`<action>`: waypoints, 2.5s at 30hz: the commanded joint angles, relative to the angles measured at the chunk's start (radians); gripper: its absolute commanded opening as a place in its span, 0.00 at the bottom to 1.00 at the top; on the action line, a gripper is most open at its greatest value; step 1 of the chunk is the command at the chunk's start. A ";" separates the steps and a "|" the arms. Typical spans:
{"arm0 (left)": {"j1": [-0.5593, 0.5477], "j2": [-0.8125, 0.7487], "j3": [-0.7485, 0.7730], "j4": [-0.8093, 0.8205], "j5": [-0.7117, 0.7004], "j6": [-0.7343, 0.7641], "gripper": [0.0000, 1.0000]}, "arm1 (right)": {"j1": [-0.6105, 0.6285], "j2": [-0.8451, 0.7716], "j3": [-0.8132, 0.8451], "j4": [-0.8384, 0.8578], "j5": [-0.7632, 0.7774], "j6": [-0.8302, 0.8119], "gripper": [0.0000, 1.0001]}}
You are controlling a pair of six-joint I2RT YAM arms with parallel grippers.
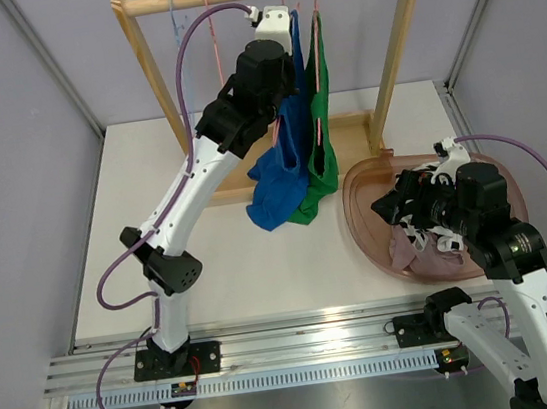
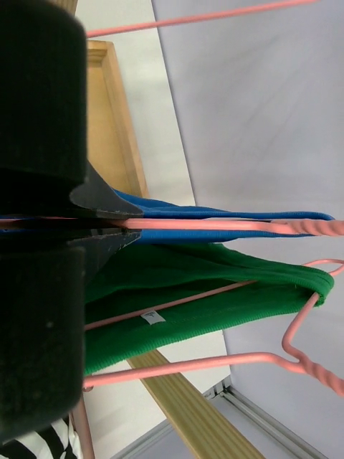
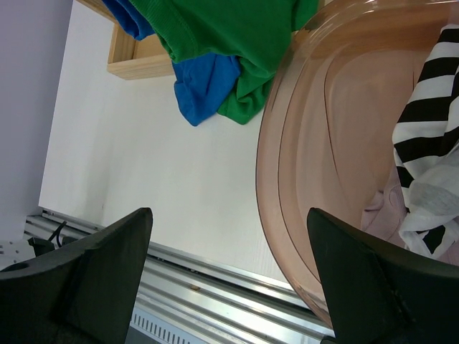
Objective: Remove the tank top from the hanger
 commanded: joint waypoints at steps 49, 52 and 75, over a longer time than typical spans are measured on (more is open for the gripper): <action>-0.034 -1.690 -1.931 0.281 0.729 -0.664 0.00 | 0.705 0.285 -0.499 1.118 0.362 0.361 0.93; -0.034 -1.711 -1.963 0.310 0.726 -0.687 0.00 | 0.771 0.368 -0.415 1.040 0.466 0.326 0.89; -0.034 -1.667 -1.790 0.121 0.769 -0.521 0.00 | 0.764 0.384 -0.315 0.615 1.008 0.231 0.00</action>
